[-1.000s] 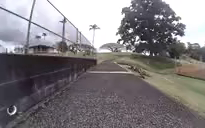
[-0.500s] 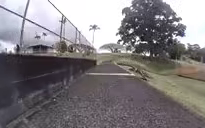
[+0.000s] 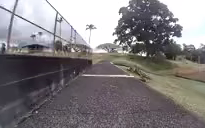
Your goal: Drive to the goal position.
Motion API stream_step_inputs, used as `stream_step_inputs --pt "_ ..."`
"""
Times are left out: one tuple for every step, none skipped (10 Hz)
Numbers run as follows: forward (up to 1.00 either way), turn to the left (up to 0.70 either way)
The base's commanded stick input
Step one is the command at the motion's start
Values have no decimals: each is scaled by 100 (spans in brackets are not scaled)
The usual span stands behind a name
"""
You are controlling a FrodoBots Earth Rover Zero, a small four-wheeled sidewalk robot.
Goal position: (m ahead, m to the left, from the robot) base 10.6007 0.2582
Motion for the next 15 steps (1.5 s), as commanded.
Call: stream_step_inputs --pt "70 1" --pt "70 1" --pt "70 1" --pt "70 1" --pt "70 1" --pt "70 1" --pt "70 1" --pt "70 1" --pt "70 1" --pt "70 -2" --pt "70 -1" --pt "70 1" --pt "70 1" --pt "70 1" --pt "70 1"
